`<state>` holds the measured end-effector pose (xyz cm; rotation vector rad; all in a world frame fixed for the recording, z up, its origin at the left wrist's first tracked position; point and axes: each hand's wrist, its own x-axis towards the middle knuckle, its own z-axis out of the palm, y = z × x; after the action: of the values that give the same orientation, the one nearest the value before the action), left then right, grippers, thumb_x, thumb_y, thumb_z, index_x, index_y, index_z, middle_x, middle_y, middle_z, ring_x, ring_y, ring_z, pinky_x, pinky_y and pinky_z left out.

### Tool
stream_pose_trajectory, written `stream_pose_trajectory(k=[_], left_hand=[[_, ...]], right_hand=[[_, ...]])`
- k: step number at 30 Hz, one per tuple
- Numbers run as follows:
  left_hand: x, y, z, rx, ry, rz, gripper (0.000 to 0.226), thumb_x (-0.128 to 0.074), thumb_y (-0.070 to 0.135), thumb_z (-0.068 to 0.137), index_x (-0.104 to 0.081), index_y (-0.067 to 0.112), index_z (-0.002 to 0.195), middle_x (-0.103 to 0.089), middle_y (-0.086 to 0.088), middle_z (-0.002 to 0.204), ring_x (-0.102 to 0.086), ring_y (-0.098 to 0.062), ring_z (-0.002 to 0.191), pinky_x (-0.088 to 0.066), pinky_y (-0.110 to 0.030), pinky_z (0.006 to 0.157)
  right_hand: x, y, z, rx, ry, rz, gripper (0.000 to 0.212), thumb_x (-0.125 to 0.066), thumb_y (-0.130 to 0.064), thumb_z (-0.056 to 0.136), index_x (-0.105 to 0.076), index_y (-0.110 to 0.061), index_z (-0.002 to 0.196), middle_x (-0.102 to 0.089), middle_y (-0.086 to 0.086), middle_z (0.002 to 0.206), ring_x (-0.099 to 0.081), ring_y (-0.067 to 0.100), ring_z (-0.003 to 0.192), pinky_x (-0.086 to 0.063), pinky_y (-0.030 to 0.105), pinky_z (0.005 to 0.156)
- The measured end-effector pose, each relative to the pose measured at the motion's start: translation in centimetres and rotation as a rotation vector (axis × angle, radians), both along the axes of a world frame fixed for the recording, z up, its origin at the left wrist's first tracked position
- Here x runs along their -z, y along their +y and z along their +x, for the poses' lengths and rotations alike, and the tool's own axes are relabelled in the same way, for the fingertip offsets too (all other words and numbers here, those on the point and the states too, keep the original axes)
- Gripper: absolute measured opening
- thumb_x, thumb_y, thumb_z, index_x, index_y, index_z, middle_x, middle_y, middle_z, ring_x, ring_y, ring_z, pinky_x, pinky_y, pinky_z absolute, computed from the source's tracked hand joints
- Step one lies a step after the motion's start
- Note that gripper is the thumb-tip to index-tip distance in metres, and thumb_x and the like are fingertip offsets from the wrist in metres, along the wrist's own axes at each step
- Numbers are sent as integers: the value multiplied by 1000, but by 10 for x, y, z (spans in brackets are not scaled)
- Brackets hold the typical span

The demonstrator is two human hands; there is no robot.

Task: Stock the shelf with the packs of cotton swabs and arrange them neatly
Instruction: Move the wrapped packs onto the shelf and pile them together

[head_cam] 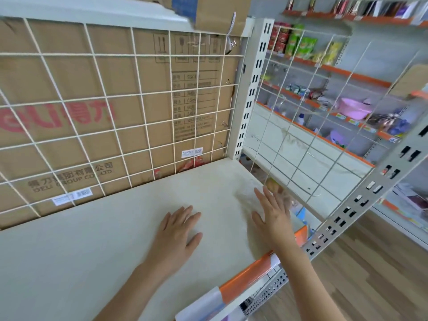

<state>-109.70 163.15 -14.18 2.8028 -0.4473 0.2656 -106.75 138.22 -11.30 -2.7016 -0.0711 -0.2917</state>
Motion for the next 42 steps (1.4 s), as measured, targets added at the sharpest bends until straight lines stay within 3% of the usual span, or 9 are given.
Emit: stream_pose_trajectory(k=[3, 6, 10, 13, 17, 24, 30, 35, 42], left_hand=[[-5, 13, -7, -26, 16, -40, 54, -35, 46, 84, -63, 18, 120, -60, -6, 127, -58, -27, 117, -42, -48, 95], [-13, 35, -20, -35, -30, -19, 48, -39, 42, 83, -64, 17, 115, -65, -7, 119, -64, -30, 107, -48, -50, 85], [-23, 78, -52, -52, -86, -77, 48, -38, 43, 85, -56, 20, 123, -60, -6, 126, -57, -29, 116, -42, -49, 94], [-27, 116, -87, -73, -122, -113, 48, -37, 43, 87, -55, 20, 126, -58, -4, 128, -44, -19, 121, -35, -37, 102], [-28, 170, -141, -147, -131, -116, 47, -37, 43, 88, -57, 21, 124, -60, -1, 126, -40, -12, 117, -38, -33, 97], [-30, 266, -231, -382, -102, -49, 47, -39, 41, 85, -60, 19, 121, -62, -3, 122, -41, -14, 115, -26, -28, 95], [-35, 319, -307, -667, -140, -69, 52, -37, 46, 84, -61, 19, 122, -61, -2, 124, -47, -17, 115, -36, -35, 92], [-38, 340, -360, -903, -157, -91, 51, -40, 44, 82, -62, 18, 120, -62, -4, 121, -46, -17, 111, -43, -40, 87], [-50, 333, -423, -1202, -160, -90, 54, -38, 48, 84, -58, 19, 124, -58, -1, 127, -54, -27, 114, -44, -48, 90]], right_hand=[[-2, 3, -15, 0, -168, 110, 47, -58, -18, 85, -53, -10, 131, -48, 17, 138, -40, 38, 131, -23, 42, 106], [-13, 14, -40, -20, -206, 159, 44, -52, -23, 83, -58, -13, 125, -58, 10, 127, -52, 32, 120, -41, 45, 98], [-23, 44, -74, -41, -228, 165, 40, -51, -25, 83, -59, -16, 121, -61, 4, 121, -57, 29, 109, -44, 41, 88], [-26, 79, -99, -79, -225, 173, 39, -52, -27, 83, -60, -18, 120, -62, 1, 119, -60, 27, 100, -47, 41, 80], [-28, 136, -132, -169, -187, 205, 44, -42, -41, 85, -61, -18, 118, -63, -1, 116, -62, 26, 86, -47, 37, 73], [-18, 230, -171, -361, -175, 235, 36, -51, -31, 84, -61, -18, 116, -62, -3, 113, -61, 22, 100, -50, 42, 82], [-23, 300, -177, -590, -140, 239, 43, -42, -42, 84, -60, -22, 118, -61, -5, 116, -60, 19, 102, -50, 38, 83], [-26, 355, -174, -803, -96, 240, 38, -52, -30, 82, -60, -23, 119, -60, -5, 118, -58, 18, 104, -48, 36, 82], [-34, 413, -173, -1098, -1, 228, 39, -49, -34, 88, -55, -26, 126, -54, -10, 127, -48, 11, 117, -42, 33, 90]])
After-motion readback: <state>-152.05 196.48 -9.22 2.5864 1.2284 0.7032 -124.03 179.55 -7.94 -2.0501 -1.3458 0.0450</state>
